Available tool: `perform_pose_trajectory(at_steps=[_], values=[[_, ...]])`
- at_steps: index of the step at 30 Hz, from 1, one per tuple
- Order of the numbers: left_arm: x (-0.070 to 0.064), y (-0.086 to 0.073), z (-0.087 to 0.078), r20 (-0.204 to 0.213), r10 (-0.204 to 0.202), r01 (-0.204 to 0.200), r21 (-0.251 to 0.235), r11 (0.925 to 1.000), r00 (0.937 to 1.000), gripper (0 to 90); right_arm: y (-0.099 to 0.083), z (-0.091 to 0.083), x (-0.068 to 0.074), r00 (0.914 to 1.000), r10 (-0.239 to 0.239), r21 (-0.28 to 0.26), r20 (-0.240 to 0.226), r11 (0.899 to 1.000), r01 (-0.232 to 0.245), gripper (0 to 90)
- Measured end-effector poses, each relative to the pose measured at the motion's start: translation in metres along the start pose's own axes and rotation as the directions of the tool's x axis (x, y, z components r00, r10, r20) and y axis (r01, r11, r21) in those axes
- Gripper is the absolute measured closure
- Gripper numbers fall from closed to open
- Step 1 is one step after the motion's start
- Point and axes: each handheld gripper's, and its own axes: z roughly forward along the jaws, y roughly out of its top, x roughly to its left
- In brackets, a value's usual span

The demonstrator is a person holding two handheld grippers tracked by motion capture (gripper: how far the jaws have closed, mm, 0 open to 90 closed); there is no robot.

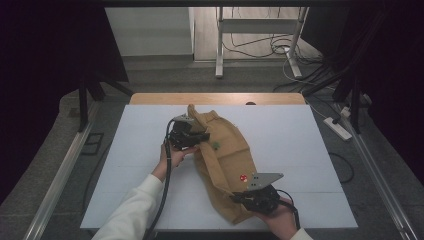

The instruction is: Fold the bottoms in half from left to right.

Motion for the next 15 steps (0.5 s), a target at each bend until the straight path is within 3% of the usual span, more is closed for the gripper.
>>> perform_pose_trajectory(at_steps=[15], values=[[-0.001, 0.0012, 0.005, 0.007, 0.003, -0.003, 0.005, 1.0, 1.0, 79.4, -0.0018, -0.0026, -0.0025, 1.0, 0.002, 0.006, 0.009, 1.0, -0.002, 85.5]])
